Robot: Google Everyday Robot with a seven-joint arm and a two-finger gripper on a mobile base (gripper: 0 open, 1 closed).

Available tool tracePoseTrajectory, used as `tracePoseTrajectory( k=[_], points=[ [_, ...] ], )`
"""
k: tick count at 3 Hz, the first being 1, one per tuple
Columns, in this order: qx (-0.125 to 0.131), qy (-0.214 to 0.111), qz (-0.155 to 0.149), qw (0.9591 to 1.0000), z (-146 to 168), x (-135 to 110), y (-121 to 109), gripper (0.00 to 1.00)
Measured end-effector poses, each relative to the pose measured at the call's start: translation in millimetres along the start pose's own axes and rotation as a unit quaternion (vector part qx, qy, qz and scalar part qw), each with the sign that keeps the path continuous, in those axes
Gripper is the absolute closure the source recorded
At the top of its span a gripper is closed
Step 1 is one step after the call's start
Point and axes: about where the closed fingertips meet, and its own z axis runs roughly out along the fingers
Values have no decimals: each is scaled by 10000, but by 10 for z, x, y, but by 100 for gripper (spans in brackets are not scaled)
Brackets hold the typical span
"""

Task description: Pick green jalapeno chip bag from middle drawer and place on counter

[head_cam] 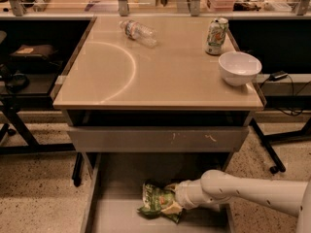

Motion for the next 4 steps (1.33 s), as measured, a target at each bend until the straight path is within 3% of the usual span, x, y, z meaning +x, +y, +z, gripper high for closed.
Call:
tracePoseTrajectory(
  k=[1,2,3,4],
  points=[
    [-4,1,0,10000,1,-1,2,89],
    [-50,17,-6,10000,5,-12,21,100],
    [-102,-17,-40,9999,-194,-105,14,100],
    [-17,-103,-215,9997,-686,-312,33,100]
  ],
)
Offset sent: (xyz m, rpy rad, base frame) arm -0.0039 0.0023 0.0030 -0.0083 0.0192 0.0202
